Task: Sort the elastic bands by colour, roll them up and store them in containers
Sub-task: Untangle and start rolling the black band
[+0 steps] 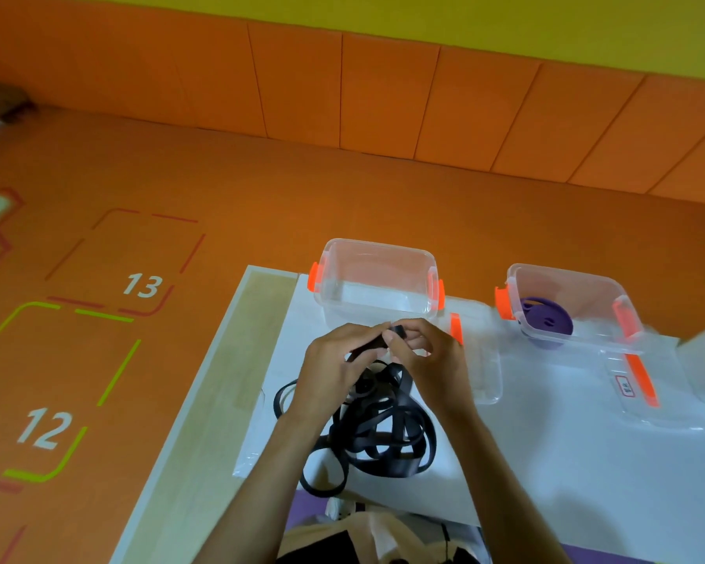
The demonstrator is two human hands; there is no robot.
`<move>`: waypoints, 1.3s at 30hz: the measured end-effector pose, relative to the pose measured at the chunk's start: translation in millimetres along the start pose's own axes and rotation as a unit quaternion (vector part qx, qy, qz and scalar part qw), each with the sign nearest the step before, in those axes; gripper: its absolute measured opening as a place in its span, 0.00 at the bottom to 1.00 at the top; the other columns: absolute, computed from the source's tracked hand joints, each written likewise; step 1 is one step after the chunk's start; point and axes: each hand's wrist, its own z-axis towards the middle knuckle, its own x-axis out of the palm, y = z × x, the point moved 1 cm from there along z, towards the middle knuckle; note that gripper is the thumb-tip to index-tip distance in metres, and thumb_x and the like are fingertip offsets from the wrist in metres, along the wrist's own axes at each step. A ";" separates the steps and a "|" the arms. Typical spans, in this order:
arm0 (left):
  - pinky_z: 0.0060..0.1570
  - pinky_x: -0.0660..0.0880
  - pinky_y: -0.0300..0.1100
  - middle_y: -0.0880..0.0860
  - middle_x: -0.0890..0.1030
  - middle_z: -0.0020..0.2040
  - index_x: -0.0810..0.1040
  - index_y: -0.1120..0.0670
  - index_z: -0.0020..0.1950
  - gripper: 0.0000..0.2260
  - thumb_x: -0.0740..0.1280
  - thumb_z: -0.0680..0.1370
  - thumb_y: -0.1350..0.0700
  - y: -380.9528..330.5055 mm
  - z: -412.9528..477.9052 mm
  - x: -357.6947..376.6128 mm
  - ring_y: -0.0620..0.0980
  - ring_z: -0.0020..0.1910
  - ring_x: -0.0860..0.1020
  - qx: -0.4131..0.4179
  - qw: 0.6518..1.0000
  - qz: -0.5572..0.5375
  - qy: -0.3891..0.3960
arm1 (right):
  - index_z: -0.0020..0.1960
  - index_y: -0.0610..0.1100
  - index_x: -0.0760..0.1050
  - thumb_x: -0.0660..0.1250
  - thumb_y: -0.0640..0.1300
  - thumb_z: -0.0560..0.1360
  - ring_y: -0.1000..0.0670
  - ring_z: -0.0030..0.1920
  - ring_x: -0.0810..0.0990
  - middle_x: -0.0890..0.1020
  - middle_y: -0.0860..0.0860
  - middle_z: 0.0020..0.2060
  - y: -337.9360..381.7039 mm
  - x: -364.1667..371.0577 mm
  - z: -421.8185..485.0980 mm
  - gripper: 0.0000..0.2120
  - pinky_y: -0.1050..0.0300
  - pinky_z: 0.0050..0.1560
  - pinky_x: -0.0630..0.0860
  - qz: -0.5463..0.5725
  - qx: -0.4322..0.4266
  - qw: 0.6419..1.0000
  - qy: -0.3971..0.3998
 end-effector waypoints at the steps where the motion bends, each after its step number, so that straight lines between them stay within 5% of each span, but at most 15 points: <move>1: 0.54 0.81 0.47 0.42 0.86 0.54 0.85 0.45 0.66 0.20 0.78 0.76 0.61 1.2 -0.1 0.3 0.44 0.52 0.83 0.008 1.000 0.010 0.007 | 0.50 0.58 0.83 0.78 0.48 0.75 0.58 0.43 0.86 0.87 0.62 0.40 -3.0 -0.8 1.3 0.07 0.60 0.46 0.84 -0.005 0.001 1.000 -0.004; 4: 0.54 0.80 0.45 0.44 0.87 0.54 0.84 0.45 0.68 0.23 0.80 0.74 0.60 4.7 -2.6 3.3 0.48 0.52 0.83 0.038 0.997 0.064 0.000 | 0.45 0.56 0.85 0.76 0.44 0.76 0.48 0.36 0.86 0.86 0.52 0.33 -7.6 -3.1 4.0 0.06 0.46 0.43 0.85 -0.003 0.011 1.000 0.013; 7: 0.56 0.80 0.39 0.45 0.88 0.56 0.84 0.49 0.68 0.23 0.80 0.74 0.59 4.3 -3.3 6.1 0.47 0.53 0.85 0.028 0.998 0.053 -0.035 | 0.51 0.52 0.83 0.76 0.42 0.77 0.33 0.42 0.86 0.86 0.43 0.33 -6.8 -4.6 5.7 0.07 0.36 0.50 0.84 0.085 0.074 0.993 0.021; 12: 0.59 0.81 0.40 0.41 0.88 0.50 0.88 0.47 0.55 0.09 0.80 0.75 0.54 0.6 0.1 2.8 0.44 0.54 0.86 -0.094 0.986 -0.119 -0.070 | 0.51 0.45 0.81 0.76 0.46 0.77 0.43 0.51 0.89 0.88 0.40 0.47 -6.2 -8.0 5.5 0.07 0.53 0.51 0.84 0.288 0.175 0.939 0.064; 16: 0.58 0.81 0.38 0.46 0.88 0.49 0.88 0.46 0.51 0.09 0.82 0.73 0.55 -10.1 6.6 1.3 0.48 0.53 0.86 -0.106 0.970 -0.204 -0.074 | 0.53 0.47 0.85 0.75 0.53 0.78 0.46 0.59 0.86 0.87 0.42 0.56 -14.7 -9.3 5.0 0.10 0.51 0.63 0.77 0.392 0.248 0.870 0.167; 18: 0.58 0.80 0.37 0.47 0.88 0.48 0.88 0.46 0.49 0.09 0.82 0.72 0.54 -9.7 11.4 -1.2 0.47 0.52 0.86 -0.119 0.968 -0.219 -0.042 | 0.63 0.39 0.80 0.72 0.48 0.81 0.48 0.54 0.86 0.86 0.45 0.52 -18.5 -9.6 6.1 0.15 0.52 0.61 0.79 0.453 0.270 0.824 0.206; 20: 0.55 0.79 0.36 0.46 0.88 0.46 0.87 0.47 0.48 0.08 0.83 0.72 0.54 -7.5 14.2 -1.7 0.45 0.49 0.85 -0.122 0.971 -0.204 -0.002 | 0.57 0.38 0.78 0.75 0.45 0.79 0.53 0.37 0.78 0.77 0.49 0.35 -21.2 -11.4 9.4 0.13 0.57 0.53 0.81 0.487 0.278 0.801 0.210; 22: 0.52 0.78 0.34 0.46 0.87 0.44 0.87 0.48 0.47 0.09 0.83 0.71 0.53 -6.6 13.9 -0.9 0.44 0.46 0.84 -0.122 0.973 -0.198 0.013 | 0.45 0.43 0.78 0.77 0.45 0.77 0.54 0.32 0.69 0.68 0.51 0.32 -22.4 -12.2 11.0 0.10 0.59 0.46 0.80 0.482 0.274 0.805 0.212; 25: 0.54 0.80 0.38 0.47 0.86 0.47 0.86 0.47 0.47 0.09 0.83 0.71 0.54 -7.3 13.6 1.4 0.49 0.50 0.84 -0.100 0.975 -0.196 0.000 | 0.43 0.46 0.80 0.74 0.46 0.79 0.54 0.31 0.71 0.74 0.51 0.32 -21.6 -11.9 11.0 0.08 0.61 0.41 0.78 0.473 0.285 0.808 0.204; 29: 0.58 0.81 0.43 0.46 0.86 0.51 0.87 0.45 0.49 0.08 0.82 0.72 0.53 -5.6 14.0 2.9 0.50 0.56 0.84 -0.092 0.976 -0.196 -0.021 | 0.43 0.49 0.85 0.74 0.50 0.80 0.55 0.37 0.80 0.82 0.49 0.40 -17.4 -5.9 7.8 0.08 0.60 0.46 0.80 0.440 0.313 0.820 0.188; 33: 0.59 0.81 0.46 0.46 0.87 0.50 0.86 0.45 0.49 0.09 0.82 0.72 0.53 -1.0 9.9 2.2 0.49 0.55 0.85 -0.113 0.973 -0.198 -0.023 | 0.36 0.52 0.85 0.71 0.51 0.82 0.59 0.33 0.81 0.81 0.55 0.32 -17.4 0.1 4.5 0.16 0.58 0.56 0.76 0.428 0.320 0.818 0.216; 37: 0.58 0.81 0.47 0.45 0.87 0.49 0.85 0.44 0.48 0.09 0.82 0.72 0.52 2.7 7.4 2.4 0.48 0.52 0.85 -0.121 0.976 -0.181 -0.012 | 0.38 0.52 0.85 0.69 0.50 0.83 0.58 0.32 0.79 0.75 0.54 0.28 -13.6 1.1 3.1 0.15 0.59 0.57 0.78 0.420 0.318 0.818 0.232; 39: 0.58 0.81 0.47 0.43 0.87 0.47 0.85 0.45 0.47 0.09 0.82 0.72 0.53 4.7 6.3 3.8 0.46 0.52 0.85 -0.120 0.981 -0.152 -0.017 | 0.46 0.48 0.83 0.70 0.49 0.82 0.55 0.43 0.87 0.83 0.52 0.34 -12.3 2.5 1.4 0.08 0.58 0.55 0.79 0.390 0.321 0.841 0.196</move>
